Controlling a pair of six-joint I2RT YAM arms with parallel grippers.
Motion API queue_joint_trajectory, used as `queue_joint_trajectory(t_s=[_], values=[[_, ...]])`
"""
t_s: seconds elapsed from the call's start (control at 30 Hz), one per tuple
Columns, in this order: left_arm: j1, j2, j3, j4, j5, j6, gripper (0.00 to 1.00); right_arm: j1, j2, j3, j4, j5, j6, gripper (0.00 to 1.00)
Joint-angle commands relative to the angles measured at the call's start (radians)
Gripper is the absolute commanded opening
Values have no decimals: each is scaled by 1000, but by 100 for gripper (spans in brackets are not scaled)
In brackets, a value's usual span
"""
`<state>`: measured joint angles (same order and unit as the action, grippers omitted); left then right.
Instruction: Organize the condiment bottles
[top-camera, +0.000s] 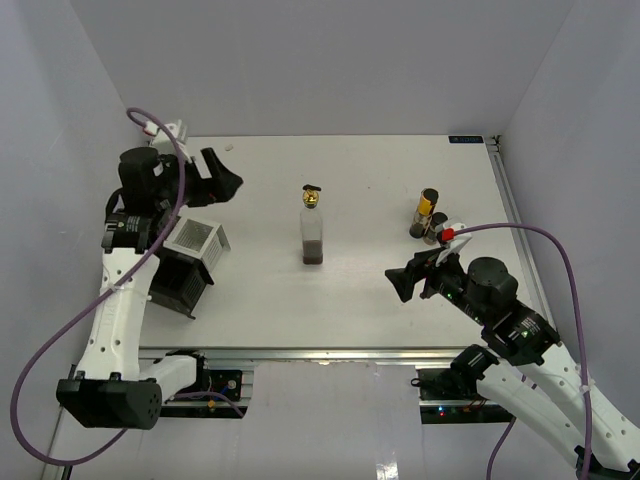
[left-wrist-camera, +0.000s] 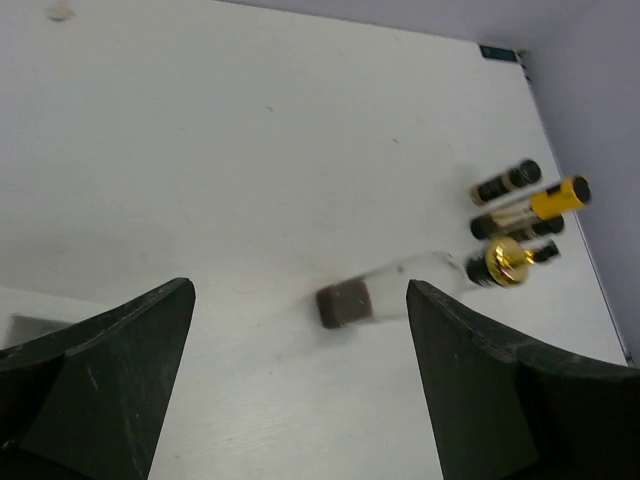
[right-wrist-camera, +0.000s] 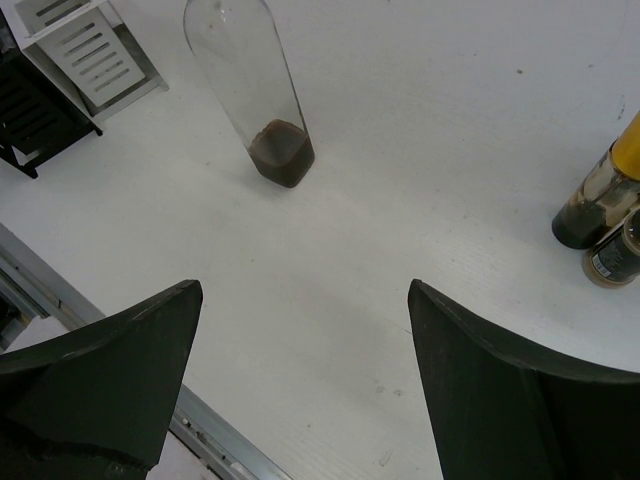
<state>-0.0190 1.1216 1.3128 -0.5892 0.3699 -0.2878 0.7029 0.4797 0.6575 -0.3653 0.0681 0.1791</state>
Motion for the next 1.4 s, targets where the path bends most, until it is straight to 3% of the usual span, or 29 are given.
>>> queue_joint_trajectory(t_s=[0.0, 0.4, 0.93, 1.37], values=[[-151, -116, -100, 117, 20, -10, 98, 6, 4, 4, 23, 10, -13, 90], [-361, -237, -271, 178, -122, 7, 97, 7, 47, 13, 23, 25, -18, 90], [-723, 7, -246, 284, -561, 24, 93, 7, 46, 11, 10, 43, -17, 90], [-785, 111, -212, 398, -745, 5, 87, 7, 29, 9, 11, 45, -16, 90]])
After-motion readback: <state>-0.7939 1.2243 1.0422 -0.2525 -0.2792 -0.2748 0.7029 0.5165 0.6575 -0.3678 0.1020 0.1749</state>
